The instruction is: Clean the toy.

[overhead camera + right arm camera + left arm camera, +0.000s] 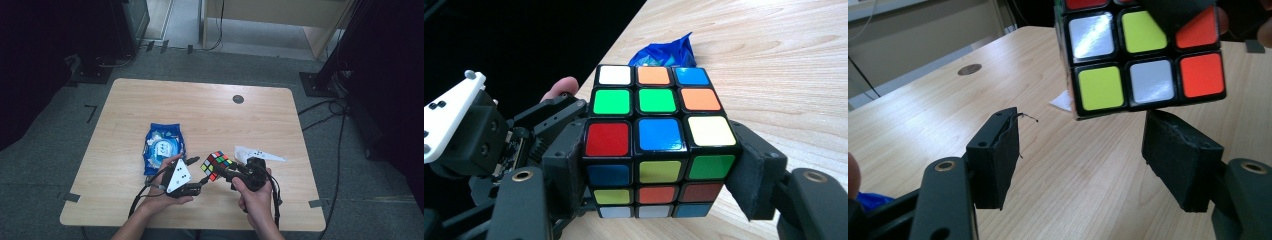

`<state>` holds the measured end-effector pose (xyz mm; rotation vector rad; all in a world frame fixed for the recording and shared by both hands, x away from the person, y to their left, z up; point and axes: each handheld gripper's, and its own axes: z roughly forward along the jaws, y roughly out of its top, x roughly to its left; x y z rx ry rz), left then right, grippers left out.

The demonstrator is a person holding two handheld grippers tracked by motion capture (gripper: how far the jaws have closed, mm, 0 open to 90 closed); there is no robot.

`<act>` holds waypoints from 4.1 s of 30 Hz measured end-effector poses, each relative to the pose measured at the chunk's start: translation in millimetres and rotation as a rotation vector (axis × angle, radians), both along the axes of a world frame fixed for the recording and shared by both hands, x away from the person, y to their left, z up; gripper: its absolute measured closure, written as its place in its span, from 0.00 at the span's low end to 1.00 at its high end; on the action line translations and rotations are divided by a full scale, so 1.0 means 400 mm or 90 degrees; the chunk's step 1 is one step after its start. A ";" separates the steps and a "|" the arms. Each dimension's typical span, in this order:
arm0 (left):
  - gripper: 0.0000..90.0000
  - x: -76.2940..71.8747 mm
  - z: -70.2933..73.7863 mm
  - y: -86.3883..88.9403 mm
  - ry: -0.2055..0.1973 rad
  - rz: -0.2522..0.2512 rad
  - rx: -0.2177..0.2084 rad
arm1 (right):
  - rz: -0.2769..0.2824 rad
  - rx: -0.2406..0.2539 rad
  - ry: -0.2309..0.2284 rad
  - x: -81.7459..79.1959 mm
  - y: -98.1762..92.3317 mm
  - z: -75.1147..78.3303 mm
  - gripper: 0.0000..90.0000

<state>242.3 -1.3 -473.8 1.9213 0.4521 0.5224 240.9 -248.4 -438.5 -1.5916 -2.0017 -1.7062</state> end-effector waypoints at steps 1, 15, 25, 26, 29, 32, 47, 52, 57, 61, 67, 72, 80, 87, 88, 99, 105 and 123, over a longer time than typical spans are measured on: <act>0.35 -0.002 0.001 -0.002 -0.002 -0.002 0.002 | 0.003 0.000 -0.002 0.000 0.000 0.000 0.38; 0.26 -0.022 0.011 -0.033 -0.005 -0.016 0.013 | 0.032 -0.037 0.016 0.000 0.023 -0.012 0.38; 0.21 -0.024 0.005 -0.033 -0.018 -0.023 0.024 | 0.045 -0.083 0.007 -0.005 0.038 -0.003 0.38; 0.23 -0.025 0.004 -0.035 -0.022 -0.026 0.031 | 0.050 -0.085 0.007 -0.005 0.039 -0.003 0.38; 0.25 -0.031 -0.002 -0.044 -0.037 -0.024 0.047 | 0.074 -0.081 0.012 -0.003 0.044 -0.003 0.38; 0.27 -0.036 -0.001 -0.046 -0.043 -0.024 0.048 | 0.079 -0.094 0.011 -0.006 0.052 -0.001 0.38; 0.38 -0.034 0.005 -0.037 -0.047 -0.012 0.033 | 0.083 -0.067 0.038 0.011 0.038 -0.012 0.35; 0.38 -0.034 0.007 -0.030 -0.046 -0.016 0.023 | 0.090 -0.058 0.032 0.011 0.041 -0.013 0.35; 0.38 -0.039 0.004 -0.037 -0.048 -0.022 0.021 | 0.082 -0.027 0.034 0.012 0.033 -0.017 0.37; 0.37 -0.033 0.004 -0.036 -0.032 -0.024 0.014 | 0.067 -0.041 0.017 0.003 0.037 -0.014 0.38; 0.37 -0.037 0.007 -0.041 -0.040 -0.017 0.017 | 0.059 -0.053 0.007 -0.003 0.044 -0.013 0.38; 0.38 -0.038 0.007 -0.036 -0.042 -0.016 0.021 | 0.075 -0.047 0.011 0.006 0.042 -0.017 0.38; 0.38 0.004 0.014 0.016 0.002 0.021 -0.023 | 0.017 -0.066 -0.048 0.030 -0.075 0.030 0.41; 0.38 0.004 0.015 0.022 0.004 0.022 -0.026 | -0.150 -0.240 -0.028 0.068 -0.146 -0.078 0.56; 0.38 0.005 0.014 0.022 0.004 0.020 -0.025 | -0.159 -0.248 -0.020 0.073 -0.156 -0.092 0.58; 0.38 0.001 0.012 0.020 0.003 0.017 -0.019 | -0.161 -0.378 0.012 0.094 -0.155 -0.173 0.84; 0.38 0.001 0.012 0.020 0.002 0.016 -0.019 | -0.158 -0.350 -0.021 0.081 -0.162 -0.148 0.99; 0.38 0.002 0.009 0.019 0.004 0.014 -0.017 | -0.129 -0.245 -0.115 0.042 -0.136 -0.071 0.85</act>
